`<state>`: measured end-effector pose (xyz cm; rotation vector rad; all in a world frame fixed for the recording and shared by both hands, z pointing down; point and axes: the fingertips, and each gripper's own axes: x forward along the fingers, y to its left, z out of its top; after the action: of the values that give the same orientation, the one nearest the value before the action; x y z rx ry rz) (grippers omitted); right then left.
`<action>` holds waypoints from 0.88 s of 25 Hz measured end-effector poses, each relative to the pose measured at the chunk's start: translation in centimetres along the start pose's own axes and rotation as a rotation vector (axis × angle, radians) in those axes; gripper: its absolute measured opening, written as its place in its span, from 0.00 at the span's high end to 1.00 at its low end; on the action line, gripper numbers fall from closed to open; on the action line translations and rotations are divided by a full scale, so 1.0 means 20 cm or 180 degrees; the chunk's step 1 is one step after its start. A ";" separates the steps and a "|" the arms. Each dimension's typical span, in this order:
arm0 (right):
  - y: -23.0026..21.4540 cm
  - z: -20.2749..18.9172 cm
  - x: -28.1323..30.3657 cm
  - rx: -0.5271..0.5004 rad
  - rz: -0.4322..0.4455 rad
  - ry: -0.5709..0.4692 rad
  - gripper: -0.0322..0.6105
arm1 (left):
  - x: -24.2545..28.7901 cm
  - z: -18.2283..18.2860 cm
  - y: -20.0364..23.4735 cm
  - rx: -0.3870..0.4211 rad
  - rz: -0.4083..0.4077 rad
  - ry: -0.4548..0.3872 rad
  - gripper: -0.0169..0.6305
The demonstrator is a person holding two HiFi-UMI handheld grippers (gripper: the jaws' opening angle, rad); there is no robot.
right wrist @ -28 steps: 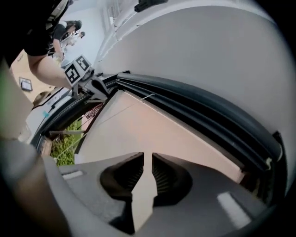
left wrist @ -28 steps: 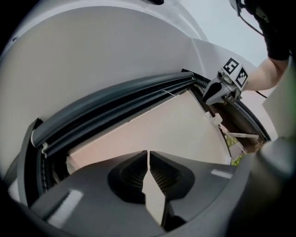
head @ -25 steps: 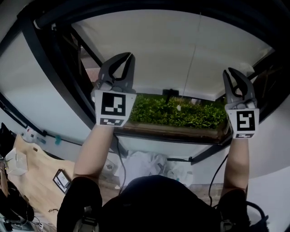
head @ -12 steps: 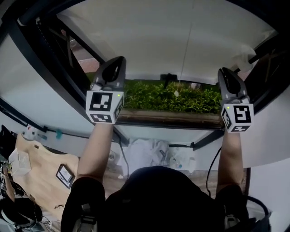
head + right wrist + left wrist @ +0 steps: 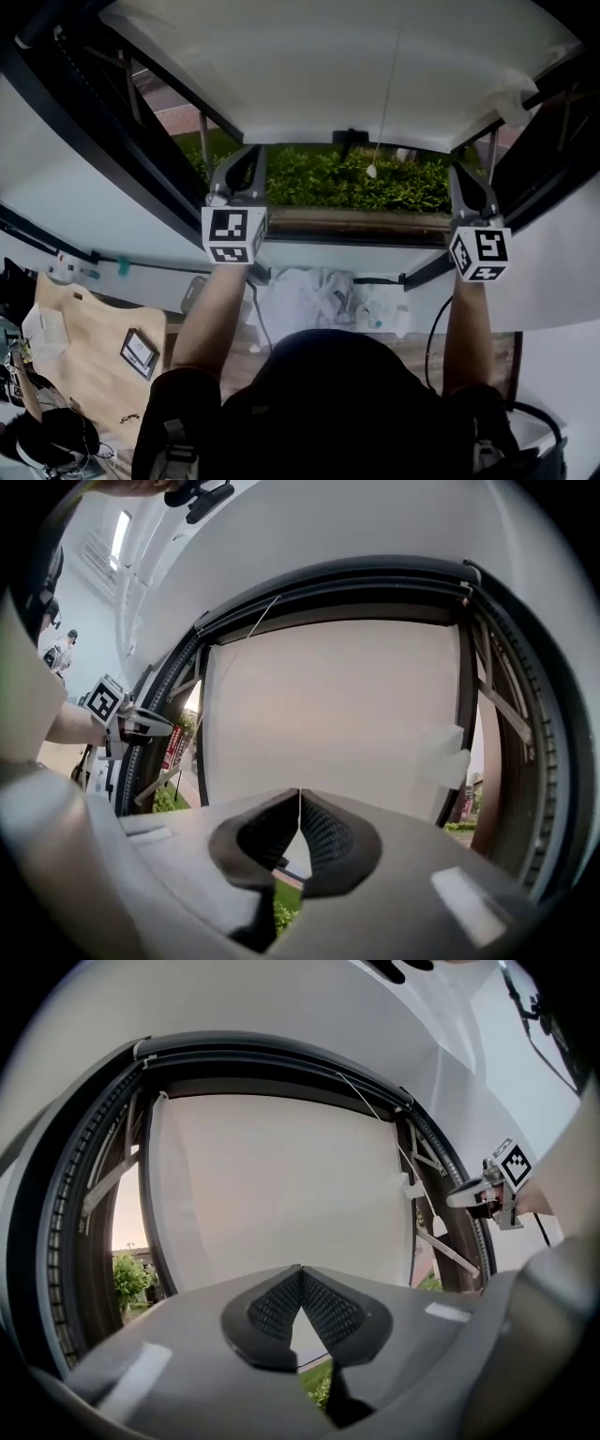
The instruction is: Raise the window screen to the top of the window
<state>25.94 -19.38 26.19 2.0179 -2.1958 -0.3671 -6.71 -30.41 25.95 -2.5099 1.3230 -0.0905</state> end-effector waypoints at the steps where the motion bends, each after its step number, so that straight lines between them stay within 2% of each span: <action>1: 0.01 -0.05 -0.01 0.0023 -0.0021 0.0040 0.94 | -0.01 -0.02 -0.02 0.0002 -0.0005 -0.0025 0.96; 7: 0.03 -0.34 -0.13 0.0247 -0.0193 0.0240 0.95 | -0.05 -0.18 -0.12 -0.0094 -0.0063 0.0005 0.96; 10: 0.05 -0.49 -0.17 0.0515 -0.0123 0.0327 0.95 | -0.10 -0.23 -0.13 -0.0295 -0.0018 -0.0036 0.96; 13: 0.05 -0.61 -0.21 0.0712 -0.0127 0.0422 0.95 | -0.15 -0.32 -0.17 -0.0440 0.0000 0.0045 0.96; 16: 0.03 -0.65 -0.23 0.0769 -0.0203 0.0441 0.95 | -0.18 -0.40 -0.22 -0.0340 -0.0036 0.0186 0.96; 18: 0.02 -0.65 -0.24 0.0785 -0.0238 0.0420 0.95 | -0.19 -0.40 -0.24 -0.0273 -0.0057 0.0175 0.96; 22: 0.05 -0.64 -0.23 0.0822 -0.0236 0.0385 0.95 | -0.19 -0.44 -0.25 -0.0282 -0.0093 0.0255 0.96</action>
<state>28.71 -15.84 39.03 2.1885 -2.1948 0.0343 -6.70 -26.76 36.08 -2.6256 1.3492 -0.1430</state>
